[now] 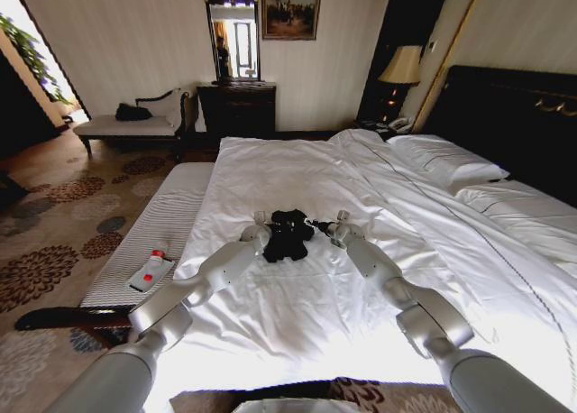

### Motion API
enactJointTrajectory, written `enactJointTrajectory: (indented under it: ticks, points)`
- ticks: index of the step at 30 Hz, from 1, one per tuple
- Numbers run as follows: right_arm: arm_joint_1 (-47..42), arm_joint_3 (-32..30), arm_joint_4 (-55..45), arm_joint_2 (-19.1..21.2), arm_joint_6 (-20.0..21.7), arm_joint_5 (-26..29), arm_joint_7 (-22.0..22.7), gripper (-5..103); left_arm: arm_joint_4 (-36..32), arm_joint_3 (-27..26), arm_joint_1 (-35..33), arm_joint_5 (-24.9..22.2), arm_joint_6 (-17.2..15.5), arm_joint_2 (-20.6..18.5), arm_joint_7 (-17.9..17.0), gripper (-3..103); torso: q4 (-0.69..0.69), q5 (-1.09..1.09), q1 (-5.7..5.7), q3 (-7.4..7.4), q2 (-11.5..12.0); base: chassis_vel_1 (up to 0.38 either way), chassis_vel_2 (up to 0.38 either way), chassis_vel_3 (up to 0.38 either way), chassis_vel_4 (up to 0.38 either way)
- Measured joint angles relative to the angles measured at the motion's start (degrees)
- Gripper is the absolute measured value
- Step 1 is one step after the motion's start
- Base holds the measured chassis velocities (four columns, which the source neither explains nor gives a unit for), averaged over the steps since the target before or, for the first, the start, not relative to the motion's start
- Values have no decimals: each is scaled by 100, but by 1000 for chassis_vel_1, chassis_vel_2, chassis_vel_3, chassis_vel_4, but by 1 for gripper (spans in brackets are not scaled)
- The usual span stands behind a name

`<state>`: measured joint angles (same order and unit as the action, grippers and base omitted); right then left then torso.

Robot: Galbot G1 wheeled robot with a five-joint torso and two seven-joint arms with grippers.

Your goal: Fold the clothes on the bed.

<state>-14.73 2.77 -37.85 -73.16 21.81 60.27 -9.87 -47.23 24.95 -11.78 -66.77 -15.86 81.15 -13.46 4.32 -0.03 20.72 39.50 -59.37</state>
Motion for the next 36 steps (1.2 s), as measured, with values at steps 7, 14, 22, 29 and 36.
enactJointTrajectory:
  ticks: [7,14,22,29,36]
  points:
    - [-12,5,-15,-23,13,17,1,51,-4,1,-1,-1,0,-4,-2,1,2,0,0,0,0,0,0,0,0]
    - [-41,35,-140,-24,47,115,122,24,-32,-34,-19,1,0,-52,-26,1,0,0,0,0,0,0,0,0,0]
    - [-39,36,-255,-26,69,495,261,4,10,-127,-57,38,13,-8,-70,1,1,0,0,0,0,0,0,0,0]
    - [-60,59,-401,11,73,565,310,0,-5,-162,-54,104,21,8,-115,1,0,0,0,0,0,0,0,0,0]
    - [-254,35,-854,189,94,648,477,0,-129,-291,1,231,128,-21,-246,1,2,0,0,0,0,0,0,0,0]
